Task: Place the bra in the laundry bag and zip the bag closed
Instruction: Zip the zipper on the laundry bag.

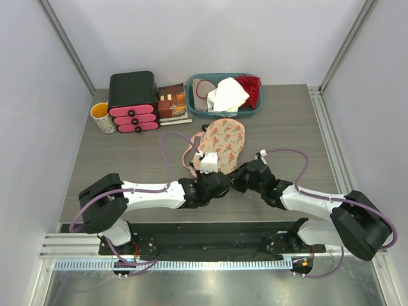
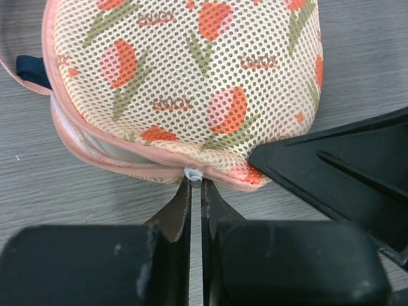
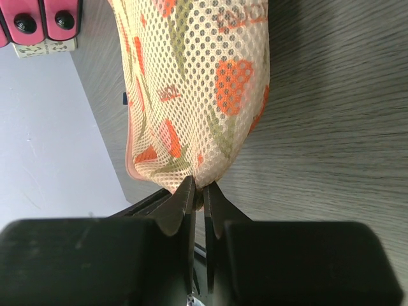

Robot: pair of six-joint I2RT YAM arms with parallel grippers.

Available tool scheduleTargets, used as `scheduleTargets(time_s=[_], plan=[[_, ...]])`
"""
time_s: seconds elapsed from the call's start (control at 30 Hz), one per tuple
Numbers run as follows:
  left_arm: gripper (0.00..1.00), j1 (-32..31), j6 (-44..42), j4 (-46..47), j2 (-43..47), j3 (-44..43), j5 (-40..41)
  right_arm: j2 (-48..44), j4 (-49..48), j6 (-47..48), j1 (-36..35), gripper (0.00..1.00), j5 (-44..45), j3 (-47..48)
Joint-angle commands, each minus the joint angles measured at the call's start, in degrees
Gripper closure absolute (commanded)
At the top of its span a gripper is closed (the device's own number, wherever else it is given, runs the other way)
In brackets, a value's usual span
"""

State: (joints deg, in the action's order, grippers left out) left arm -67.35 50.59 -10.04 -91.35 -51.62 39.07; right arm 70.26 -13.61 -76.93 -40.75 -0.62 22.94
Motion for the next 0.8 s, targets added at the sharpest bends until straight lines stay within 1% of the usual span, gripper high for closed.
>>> scheduleTargets(time_s=[0.0,0.17,0.4,0.5,0.53,0.6,0.73,0.77], plan=[[1.00,1.1,0.8,-4.0,-1.0,-2.5,5.3,-2.1,-1.6,-0.8,-0.4,0.89,-1.3,0.0],[1.00,1.3,3.3,-8.9,-1.5,-3.4,8.6,-3.5,-0.5,-0.8,-0.4,0.90,-0.7,-0.4],[1.00,2.1,2.1,-8.5,0.6,-2.0,8.8,-5.7,1.6,-0.8,-0.3,0.91,0.4,-1.1],[1.00,3.4,0.7,-8.2,2.0,-0.9,8.3,-7.6,2.9,-0.5,-0.1,0.91,0.4,-2.1],[1.00,3.8,0.6,-8.0,2.3,-0.1,7.6,-8.1,3.9,-0.2,0.0,0.91,2.7,-2.7],[1.00,5.2,-0.2,-7.3,3.4,1.1,6.8,-9.4,5.1,0.7,1.1,0.91,3.0,-3.6],[1.00,7.4,-3.1,-5.3,5.9,4.2,4.2,-10.8,6.1,3.0,4.0,0.91,1.3,-6.2],[1.00,8.0,-3.9,-4.8,6.3,4.7,3.4,-10.9,6.6,3.7,4.5,0.91,-0.7,-6.2]])
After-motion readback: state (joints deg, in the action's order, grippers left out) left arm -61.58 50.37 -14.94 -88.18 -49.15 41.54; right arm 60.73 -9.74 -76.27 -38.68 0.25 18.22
